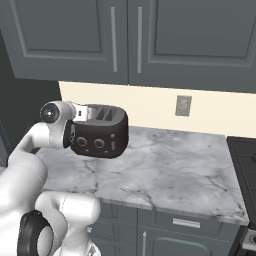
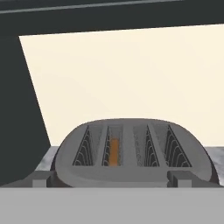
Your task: Start the toaster. Once the lever pops up, take the bread to the plate on the dining counter.
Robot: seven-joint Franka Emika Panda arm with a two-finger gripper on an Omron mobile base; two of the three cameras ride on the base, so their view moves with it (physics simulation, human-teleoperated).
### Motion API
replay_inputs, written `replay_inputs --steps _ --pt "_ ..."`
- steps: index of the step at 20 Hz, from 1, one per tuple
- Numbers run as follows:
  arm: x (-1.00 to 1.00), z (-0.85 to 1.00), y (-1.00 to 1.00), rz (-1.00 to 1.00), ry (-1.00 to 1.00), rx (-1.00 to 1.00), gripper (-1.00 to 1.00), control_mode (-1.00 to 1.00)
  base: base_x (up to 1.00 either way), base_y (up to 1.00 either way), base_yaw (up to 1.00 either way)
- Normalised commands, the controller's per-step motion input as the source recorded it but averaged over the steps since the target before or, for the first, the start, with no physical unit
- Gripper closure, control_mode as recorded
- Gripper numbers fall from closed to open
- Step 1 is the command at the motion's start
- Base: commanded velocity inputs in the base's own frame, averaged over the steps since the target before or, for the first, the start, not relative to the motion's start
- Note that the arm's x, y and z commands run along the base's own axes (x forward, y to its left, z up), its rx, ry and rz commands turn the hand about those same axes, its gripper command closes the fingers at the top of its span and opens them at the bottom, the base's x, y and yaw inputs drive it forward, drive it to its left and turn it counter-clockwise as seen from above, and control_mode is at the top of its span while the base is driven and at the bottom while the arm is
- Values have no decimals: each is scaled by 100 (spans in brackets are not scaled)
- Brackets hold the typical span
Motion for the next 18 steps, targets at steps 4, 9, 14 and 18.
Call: replay_inputs --steps 4,9,14,18 --pt "15 -2 0 -2 0 0 -100 -100 0 0 0" --pt "5 -2 0 -5 0 0 -100 -100 0 0 0" --pt "0 0 0 0 0 0 -100 -100 0 0 0" --pt "3 -13 0 0 0 0 -100 -100 0 0 0"
